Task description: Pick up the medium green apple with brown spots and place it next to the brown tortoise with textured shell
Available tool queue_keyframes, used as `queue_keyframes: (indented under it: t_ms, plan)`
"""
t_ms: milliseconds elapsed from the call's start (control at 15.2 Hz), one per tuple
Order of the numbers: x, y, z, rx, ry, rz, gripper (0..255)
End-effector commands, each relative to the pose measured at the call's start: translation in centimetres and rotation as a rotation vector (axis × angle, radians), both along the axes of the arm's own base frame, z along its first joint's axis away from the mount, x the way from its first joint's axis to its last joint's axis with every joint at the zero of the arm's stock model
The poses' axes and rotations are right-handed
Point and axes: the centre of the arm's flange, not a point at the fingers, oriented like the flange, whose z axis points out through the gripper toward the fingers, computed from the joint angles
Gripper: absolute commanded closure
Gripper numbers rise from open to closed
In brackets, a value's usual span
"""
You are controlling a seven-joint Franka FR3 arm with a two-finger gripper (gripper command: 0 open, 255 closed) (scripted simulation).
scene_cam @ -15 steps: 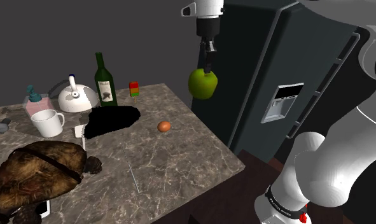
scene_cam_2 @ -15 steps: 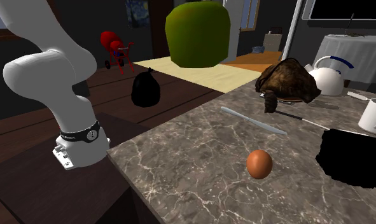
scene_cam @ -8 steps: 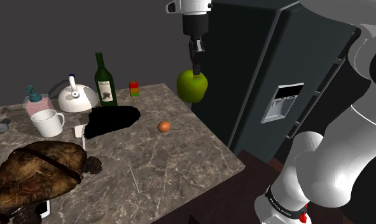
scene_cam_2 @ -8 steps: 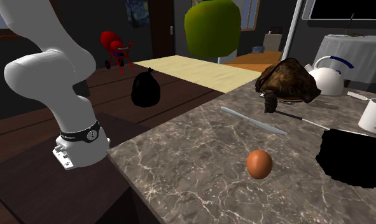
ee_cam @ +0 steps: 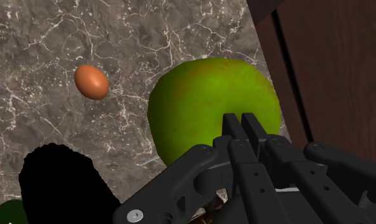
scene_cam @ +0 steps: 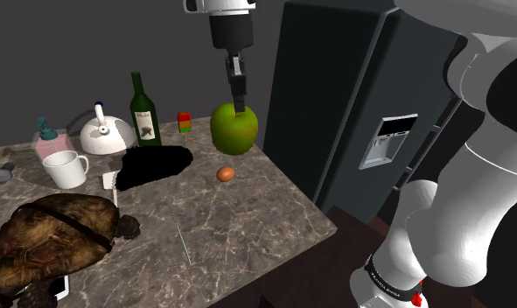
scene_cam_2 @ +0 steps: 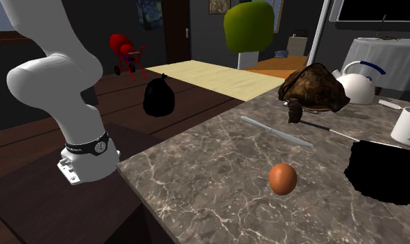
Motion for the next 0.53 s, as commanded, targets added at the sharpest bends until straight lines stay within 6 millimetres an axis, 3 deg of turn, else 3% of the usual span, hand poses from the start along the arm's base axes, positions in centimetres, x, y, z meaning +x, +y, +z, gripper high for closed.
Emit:
queue_keyframes:
  t_ms: [0, 330, 462]
  plan:
    - [0.2, 2.7, -0.2, 0.000, 0.000, -0.002, 255]
    - [0.4, 9.7, -0.2, 0.000, 0.000, -0.002, 255]
    - [0.4, 9.7, -1.2, 0.000, 0.000, -0.002, 255]
